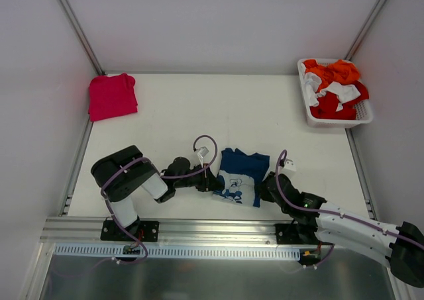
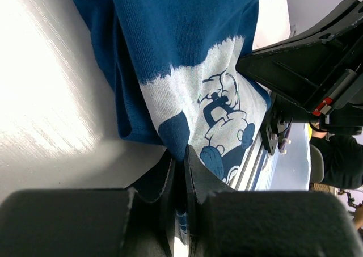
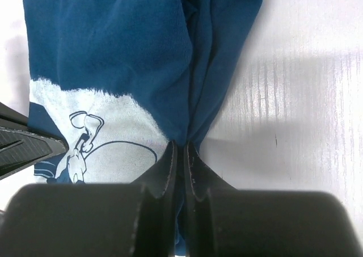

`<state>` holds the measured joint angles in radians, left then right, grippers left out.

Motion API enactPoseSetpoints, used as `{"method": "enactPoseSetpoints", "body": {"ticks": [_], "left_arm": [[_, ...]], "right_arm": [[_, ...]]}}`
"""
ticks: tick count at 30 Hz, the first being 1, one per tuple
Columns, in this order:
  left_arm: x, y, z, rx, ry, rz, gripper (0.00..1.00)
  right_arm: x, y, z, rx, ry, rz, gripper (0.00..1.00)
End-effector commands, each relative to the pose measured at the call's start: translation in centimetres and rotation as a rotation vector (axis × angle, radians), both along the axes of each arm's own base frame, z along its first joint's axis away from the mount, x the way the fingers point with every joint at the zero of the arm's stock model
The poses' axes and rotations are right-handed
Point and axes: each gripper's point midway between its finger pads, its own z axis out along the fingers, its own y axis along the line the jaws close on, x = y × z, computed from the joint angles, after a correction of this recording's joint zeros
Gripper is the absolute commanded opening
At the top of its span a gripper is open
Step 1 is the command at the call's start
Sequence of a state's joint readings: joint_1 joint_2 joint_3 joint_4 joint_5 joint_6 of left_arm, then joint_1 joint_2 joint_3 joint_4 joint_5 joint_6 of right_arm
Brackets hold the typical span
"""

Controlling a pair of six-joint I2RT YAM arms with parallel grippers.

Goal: Fold and stack the t-shirts
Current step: Smooth out wrinkles on the folded tshirt

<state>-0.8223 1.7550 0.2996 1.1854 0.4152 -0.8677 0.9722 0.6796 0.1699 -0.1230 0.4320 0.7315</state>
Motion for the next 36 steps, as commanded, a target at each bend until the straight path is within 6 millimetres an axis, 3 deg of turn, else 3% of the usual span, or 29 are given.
{"method": "enactPoseSetpoints", "body": {"ticks": [1, 9, 14, 15, 16, 17, 18, 19, 20, 21, 23, 27, 33, 34, 36], "left_arm": [[0.8, -0.3, 0.9, -0.034, -0.05, -0.01, 0.0], [1.8, 0.4, 2.1, -0.039, -0.083, 0.024, 0.0], [1.1, 1.3, 2.0, -0.009, -0.087, 0.021, 0.0], [1.1, 1.3, 2.4, -0.012, -0.101, 0.014, 0.0], [1.0, 1.4, 2.4, -0.004, -0.102, 0.012, 0.0], [0.9, 1.7, 2.0, 0.017, -0.093, 0.01, 0.02], [1.0, 1.8, 2.1, 0.028, -0.112, 0.013, 0.11], [1.2, 1.9, 2.0, 0.04, -0.113, 0.017, 0.39], [1.3, 1.9, 1.8, 0.062, -0.107, 0.02, 0.53], [1.6, 2.0, 1.8, 0.071, -0.124, 0.03, 0.65], [2.0, 2.0, 2.0, 0.077, -0.143, 0.039, 0.78], [2.5, 1.8, 1.7, 0.089, -0.154, 0.04, 0.86], [2.5, 0.9, 0.5, 0.051, -0.109, 0.019, 0.86], [2.8, 0.4, 1.0, 0.022, -0.12, 0.011, 0.86], [2.6, 0.1, -0.2, 0.024, -0.083, 0.003, 0.86]], "right_arm": [[-0.1, -0.3, -0.7, -0.025, 0.007, 0.0, 0.01], [1.1, 0.8, 0.7, -0.084, -0.008, 0.027, 0.0], [1.1, 1.7, 0.2, -0.08, 0.015, 0.049, 0.02], [1.0, 1.7, -0.1, -0.091, 0.026, 0.053, 0.26], [0.9, 1.7, -0.2, -0.099, 0.032, 0.062, 0.44], [0.8, 1.6, -0.3, -0.111, 0.038, 0.059, 0.54], [0.6, 1.2, -0.6, -0.131, 0.048, 0.059, 0.59], [0.7, 1.1, -0.5, -0.14, 0.045, 0.055, 0.64], [0.7, 0.9, -0.5, -0.143, 0.042, 0.048, 0.66], [0.5, 0.6, -0.6, -0.153, 0.049, 0.039, 0.74], [0.5, 0.2, -0.3, -0.152, 0.04, 0.032, 0.79], [0.5, -0.6, 0.2, -0.15, 0.017, 0.012, 0.83], [0.1, -1.4, -0.2, -0.13, 0.016, -0.012, 0.84], [0.0, -1.5, -0.4, -0.125, 0.019, -0.015, 0.84], [-0.1, -1.6, -0.5, -0.121, 0.02, -0.016, 0.84]]}}
